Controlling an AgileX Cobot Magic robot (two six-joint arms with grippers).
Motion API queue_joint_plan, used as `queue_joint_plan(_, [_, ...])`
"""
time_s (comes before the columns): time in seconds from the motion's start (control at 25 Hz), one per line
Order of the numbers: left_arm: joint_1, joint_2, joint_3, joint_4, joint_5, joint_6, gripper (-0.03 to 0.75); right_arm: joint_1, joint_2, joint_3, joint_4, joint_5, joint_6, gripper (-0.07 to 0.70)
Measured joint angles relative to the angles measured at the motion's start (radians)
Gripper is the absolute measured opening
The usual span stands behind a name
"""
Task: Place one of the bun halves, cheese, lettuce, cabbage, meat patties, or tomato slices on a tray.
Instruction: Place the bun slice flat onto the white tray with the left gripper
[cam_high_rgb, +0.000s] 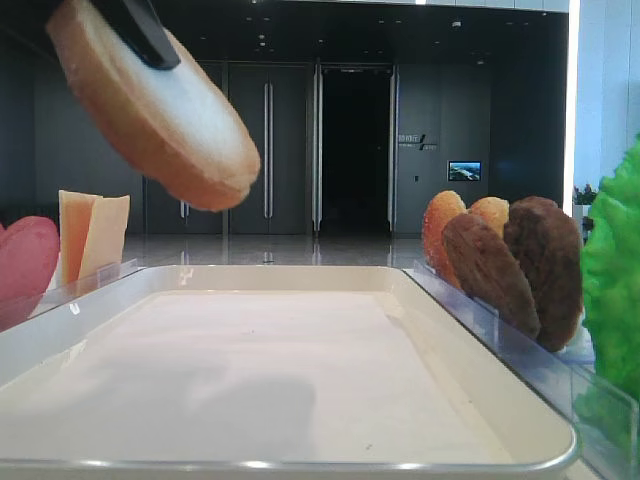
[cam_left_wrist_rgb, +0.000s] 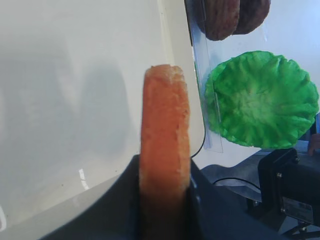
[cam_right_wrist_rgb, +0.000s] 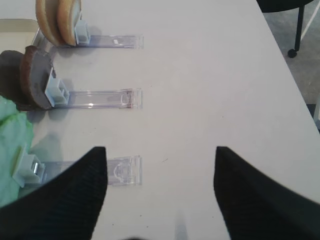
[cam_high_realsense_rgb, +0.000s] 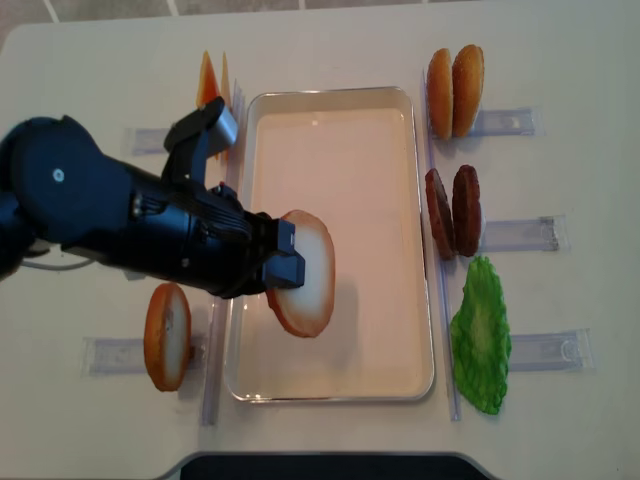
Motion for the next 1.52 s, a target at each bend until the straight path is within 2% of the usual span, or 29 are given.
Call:
queue_joint_plan(0.24, [0.025,0.115,0.038,-0.281,-0.047,0.358,0.138,0.0,0.0,0.0,0.0,0.0,0.0,0.467])
queue_joint_plan(0.32, [0.025,0.173,0.038,-0.368,-0.082,0.469,0.138,0.0,0.0,0.0,0.0,0.0,0.0,0.467])
queue_joint_plan(0.64, [0.026,0.311,0.038,-0.442,-0.127,0.528,0.138,0.0,0.0,0.0,0.0,0.0,0.0,0.467])
queue_joint_plan(0.8, [0.026,0.348,0.038,-0.482,-0.179,0.543,0.138,0.0,0.0,0.0,0.0,0.0,0.0,0.467])
queue_joint_plan(0.88, [0.026,0.36,0.038,-0.492,-0.187,0.556,0.138,0.0,0.0,0.0,0.0,0.0,0.0,0.467])
queue_joint_plan(1.36, [0.026,0.393,0.037,-0.661,-0.187,0.808,0.138,0.0,0.0,0.0,0.0,0.0,0.0,0.467])
queue_joint_plan(1.52, [0.026,0.394,0.037,-0.714,-0.145,0.886,0.138,0.0,0.0,0.0,0.0,0.0,0.0,0.467])
